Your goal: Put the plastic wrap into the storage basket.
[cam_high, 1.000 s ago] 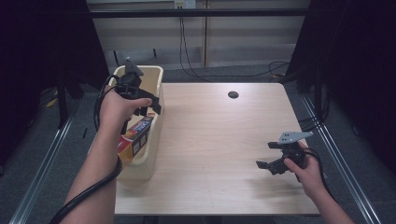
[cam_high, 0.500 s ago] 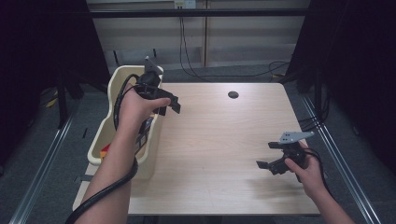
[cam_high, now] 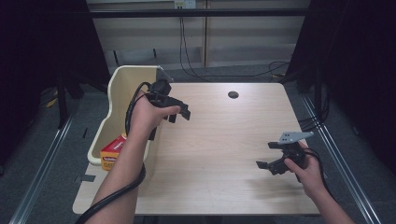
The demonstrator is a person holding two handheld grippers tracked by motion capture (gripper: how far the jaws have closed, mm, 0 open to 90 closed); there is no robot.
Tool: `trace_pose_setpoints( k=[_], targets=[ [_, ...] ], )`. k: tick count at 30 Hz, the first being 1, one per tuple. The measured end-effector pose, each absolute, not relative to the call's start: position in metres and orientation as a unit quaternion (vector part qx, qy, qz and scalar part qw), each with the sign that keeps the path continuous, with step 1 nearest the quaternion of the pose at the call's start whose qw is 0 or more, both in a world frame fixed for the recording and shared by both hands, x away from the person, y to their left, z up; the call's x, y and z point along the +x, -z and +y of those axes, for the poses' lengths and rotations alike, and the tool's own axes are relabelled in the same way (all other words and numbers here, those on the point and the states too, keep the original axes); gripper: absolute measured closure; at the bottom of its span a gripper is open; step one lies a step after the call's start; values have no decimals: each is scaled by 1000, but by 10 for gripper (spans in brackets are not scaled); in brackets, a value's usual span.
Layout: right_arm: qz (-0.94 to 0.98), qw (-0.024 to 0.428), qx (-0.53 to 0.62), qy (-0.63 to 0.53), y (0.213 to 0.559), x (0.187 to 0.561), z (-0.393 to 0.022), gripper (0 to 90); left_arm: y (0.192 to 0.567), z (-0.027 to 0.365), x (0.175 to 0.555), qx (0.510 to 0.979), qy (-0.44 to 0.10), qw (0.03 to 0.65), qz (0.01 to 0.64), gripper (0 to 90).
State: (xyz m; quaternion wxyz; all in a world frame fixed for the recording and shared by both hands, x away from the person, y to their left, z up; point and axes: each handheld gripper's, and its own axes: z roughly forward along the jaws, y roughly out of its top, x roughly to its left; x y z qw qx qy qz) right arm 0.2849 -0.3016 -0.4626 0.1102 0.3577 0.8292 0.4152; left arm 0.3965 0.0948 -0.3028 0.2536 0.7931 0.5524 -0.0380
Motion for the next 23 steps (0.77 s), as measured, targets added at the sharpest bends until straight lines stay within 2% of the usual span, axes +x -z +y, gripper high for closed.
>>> trace_pose_setpoints(
  k=[23],
  targets=[
    [830, 109, 361, -411, 465, 286, -302, 21, 346, 62, 392, 806, 39, 272, 525, 167]
  ],
)
